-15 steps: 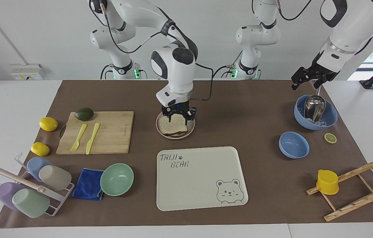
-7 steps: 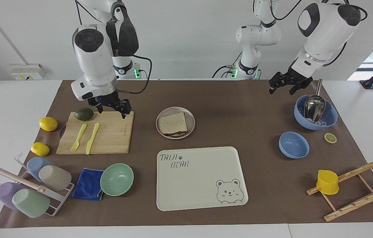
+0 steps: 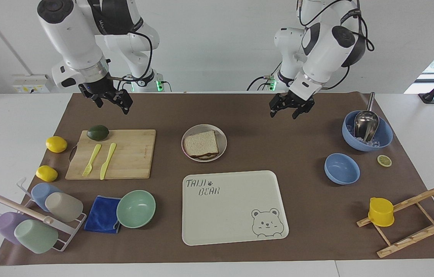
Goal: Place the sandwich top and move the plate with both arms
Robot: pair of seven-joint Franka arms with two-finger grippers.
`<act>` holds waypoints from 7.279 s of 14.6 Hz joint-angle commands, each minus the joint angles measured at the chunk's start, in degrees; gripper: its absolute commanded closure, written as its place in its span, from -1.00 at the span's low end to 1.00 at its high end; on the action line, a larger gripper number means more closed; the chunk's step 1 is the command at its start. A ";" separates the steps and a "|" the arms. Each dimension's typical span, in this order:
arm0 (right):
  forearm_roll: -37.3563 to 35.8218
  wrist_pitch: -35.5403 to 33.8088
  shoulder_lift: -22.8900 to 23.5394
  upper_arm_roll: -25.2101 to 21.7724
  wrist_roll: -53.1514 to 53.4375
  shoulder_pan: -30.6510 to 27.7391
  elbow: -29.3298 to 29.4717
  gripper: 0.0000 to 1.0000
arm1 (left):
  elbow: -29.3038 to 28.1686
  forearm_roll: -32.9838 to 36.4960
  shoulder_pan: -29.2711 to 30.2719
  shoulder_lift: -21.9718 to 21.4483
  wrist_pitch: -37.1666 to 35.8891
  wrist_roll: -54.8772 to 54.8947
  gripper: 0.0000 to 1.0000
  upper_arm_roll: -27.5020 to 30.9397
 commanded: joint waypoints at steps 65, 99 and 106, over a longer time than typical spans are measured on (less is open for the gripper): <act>0.40 -1.05 0.41 -5.93 -23.42 -6.96 2.56 -1.00 | 32.83 -6.80 0.51 39.89 13.55 -8.06 0.43 1.93; -1.00 -1.05 0.41 -4.96 -23.42 -6.69 2.56 -1.00 | 18.59 16.22 15.71 -4.07 -30.94 14.53 -1.00 3.17; -1.00 -1.22 0.41 -4.96 -23.51 -6.69 2.56 -1.00 | 28.70 17.46 16.42 4.90 -33.92 15.76 -1.00 3.17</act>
